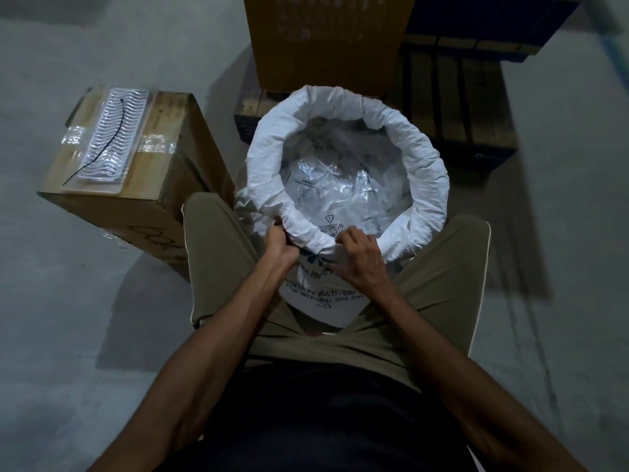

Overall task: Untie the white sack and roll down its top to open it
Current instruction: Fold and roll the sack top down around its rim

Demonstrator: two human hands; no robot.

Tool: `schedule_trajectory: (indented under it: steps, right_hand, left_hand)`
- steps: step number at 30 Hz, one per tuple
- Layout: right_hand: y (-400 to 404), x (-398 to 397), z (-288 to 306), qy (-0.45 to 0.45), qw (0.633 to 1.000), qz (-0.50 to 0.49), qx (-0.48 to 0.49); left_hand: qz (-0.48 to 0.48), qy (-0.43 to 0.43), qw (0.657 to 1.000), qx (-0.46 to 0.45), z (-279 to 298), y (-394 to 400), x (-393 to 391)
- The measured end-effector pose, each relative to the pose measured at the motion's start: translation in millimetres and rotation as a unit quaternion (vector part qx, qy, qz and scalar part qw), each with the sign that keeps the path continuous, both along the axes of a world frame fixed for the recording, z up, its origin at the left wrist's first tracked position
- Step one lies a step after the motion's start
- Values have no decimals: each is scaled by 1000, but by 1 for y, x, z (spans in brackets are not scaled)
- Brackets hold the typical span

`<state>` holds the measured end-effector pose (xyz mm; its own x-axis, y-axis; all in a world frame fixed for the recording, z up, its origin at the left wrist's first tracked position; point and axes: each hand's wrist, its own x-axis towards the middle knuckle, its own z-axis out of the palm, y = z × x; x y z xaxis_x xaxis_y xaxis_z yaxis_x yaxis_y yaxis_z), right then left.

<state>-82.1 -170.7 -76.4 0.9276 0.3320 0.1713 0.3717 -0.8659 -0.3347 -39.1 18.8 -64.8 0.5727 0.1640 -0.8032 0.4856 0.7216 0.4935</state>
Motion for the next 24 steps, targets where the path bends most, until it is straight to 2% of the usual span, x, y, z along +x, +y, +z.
schedule_trajectory:
  steps: [1, 3, 6, 9, 11, 13, 17, 18, 20, 22, 24]
  right_hand:
    - [2, -1, 5, 44, 998, -5, 41]
    - [13, 0, 13, 115, 989, -12, 90]
    - [30, 16, 20, 183, 979, 8, 92]
    - [31, 33, 23, 231, 962, -7, 144]
    - [28, 35, 19, 214, 962, -27, 166]
    - [30, 27, 17, 164, 973, -54, 153]
    - [48, 9, 13, 63, 996, -42, 44]
    - [53, 6, 13, 51, 998, -30, 9]
    - [61, -1, 12, 23, 998, -20, -49]
    - [62, -6, 10, -1, 998, -19, -68]
    - [62, -9, 7, -13, 997, -16, -68]
  left_hand:
    - [7, -4, 1000, -2, 22, -2, -8]
    - [5, 18, 1000, 19, 28, -1, -16]
    - [18, 43, 999, 17, 13, 8, -15]
    - [-49, -16, 998, 25, 2, 17, -8]
    - [-117, -25, 990, 79, -1, 20, -5]
    - [-162, -11, 968, 190, -1, 25, -6]
    - [-191, -19, 906, 377, 14, 21, -15]
    - [-176, -36, 900, 396, 15, 20, -16]
    - [-115, -57, 912, 389, 13, 19, -12]
    - [-72, -70, 926, 364, 8, 20, -6]
    - [-87, -42, 933, 347, 13, 17, -3]
